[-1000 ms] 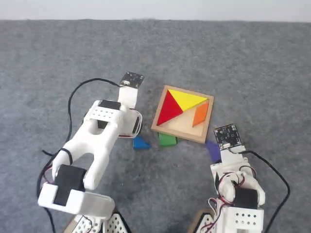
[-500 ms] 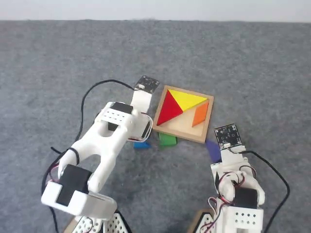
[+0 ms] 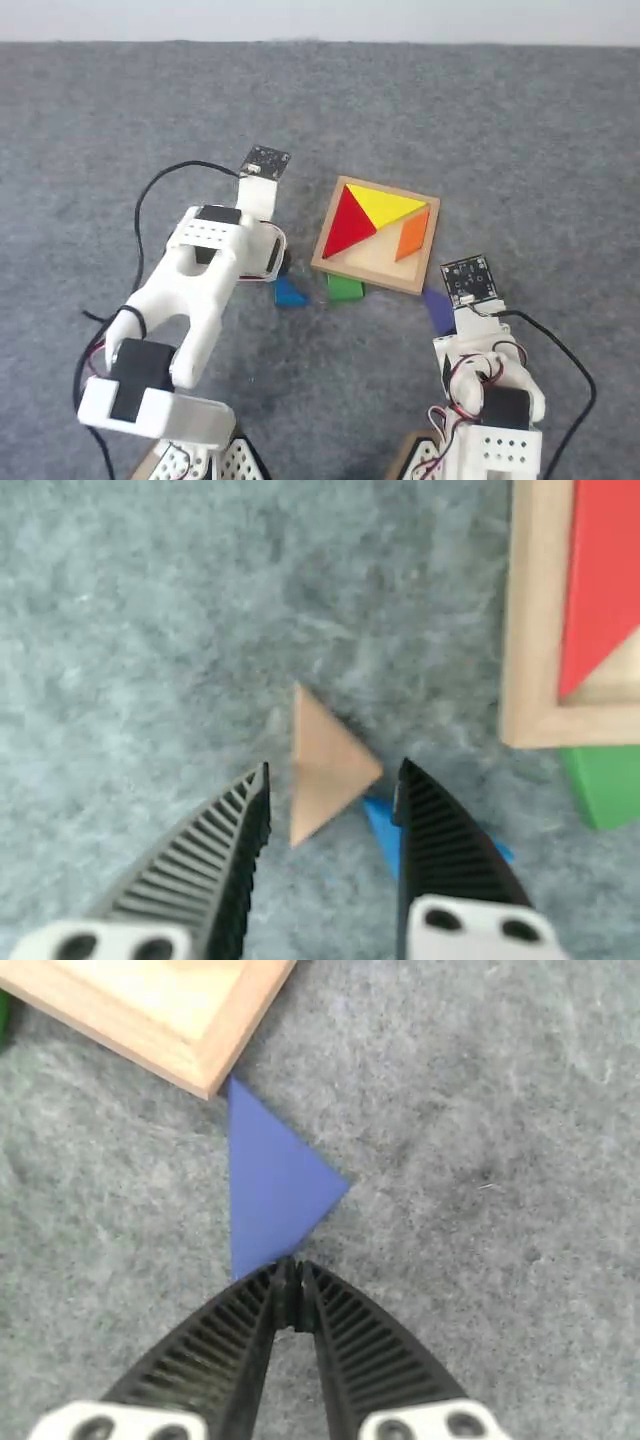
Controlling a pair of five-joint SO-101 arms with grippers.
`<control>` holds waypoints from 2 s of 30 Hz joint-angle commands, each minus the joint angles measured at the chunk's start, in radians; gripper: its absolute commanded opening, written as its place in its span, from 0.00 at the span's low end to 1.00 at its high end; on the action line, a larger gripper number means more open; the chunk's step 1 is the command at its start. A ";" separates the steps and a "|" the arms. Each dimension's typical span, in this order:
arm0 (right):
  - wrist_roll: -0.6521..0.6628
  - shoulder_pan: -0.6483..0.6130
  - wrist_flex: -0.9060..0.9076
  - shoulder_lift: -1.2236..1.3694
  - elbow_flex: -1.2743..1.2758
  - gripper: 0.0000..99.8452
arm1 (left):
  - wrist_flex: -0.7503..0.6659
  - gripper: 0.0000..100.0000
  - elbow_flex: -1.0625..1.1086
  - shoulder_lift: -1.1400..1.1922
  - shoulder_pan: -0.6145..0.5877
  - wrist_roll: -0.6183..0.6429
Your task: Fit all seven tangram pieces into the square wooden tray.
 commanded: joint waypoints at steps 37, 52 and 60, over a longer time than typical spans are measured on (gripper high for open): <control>-0.002 0.018 -0.005 -0.021 0.018 0.01 | 0.097 0.05 -0.423 0.098 0.407 0.078; -0.002 0.007 -0.005 -0.021 0.020 0.01 | 0.095 0.05 -0.938 0.644 0.506 0.152; -0.002 0.007 -0.005 -0.021 0.020 0.01 | 0.095 0.14 -0.934 0.618 0.477 0.149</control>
